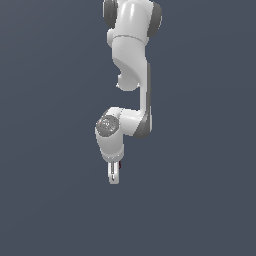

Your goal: Pick up the object and move it to a goal position.

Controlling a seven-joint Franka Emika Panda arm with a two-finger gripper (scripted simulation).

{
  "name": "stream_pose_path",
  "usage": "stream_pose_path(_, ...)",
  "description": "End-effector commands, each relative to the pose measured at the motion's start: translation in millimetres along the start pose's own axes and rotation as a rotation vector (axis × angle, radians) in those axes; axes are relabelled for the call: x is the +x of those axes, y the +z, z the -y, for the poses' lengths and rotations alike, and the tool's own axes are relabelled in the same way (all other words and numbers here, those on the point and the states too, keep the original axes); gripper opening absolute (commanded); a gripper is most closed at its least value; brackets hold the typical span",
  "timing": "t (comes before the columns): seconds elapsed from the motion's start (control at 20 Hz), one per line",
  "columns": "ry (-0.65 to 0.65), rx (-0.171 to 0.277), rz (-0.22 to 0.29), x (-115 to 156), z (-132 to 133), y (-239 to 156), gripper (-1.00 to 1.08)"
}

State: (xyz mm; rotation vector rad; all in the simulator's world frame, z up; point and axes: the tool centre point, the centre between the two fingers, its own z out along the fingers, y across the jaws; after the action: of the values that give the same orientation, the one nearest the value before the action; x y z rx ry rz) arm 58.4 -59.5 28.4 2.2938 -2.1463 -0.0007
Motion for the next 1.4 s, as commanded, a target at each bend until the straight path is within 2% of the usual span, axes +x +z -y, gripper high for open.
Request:
stream_pose_path(0.0, 0.0, 0.0, 0.0, 0.1, 0.1, -0.3, -1.0)
stream_pose_path(0.25, 0.0, 0.0, 0.0, 4.4, 1.8, -13.7, -1.0)
stream_pose_path(0.5, 0.001, 0.0, 0.0, 15.0, 5.7, -44.6, -1.0)
stream_pose_path(1.35, 0.001, 0.0, -0.002, 69.6, 30.7, -207.9, -1.0)
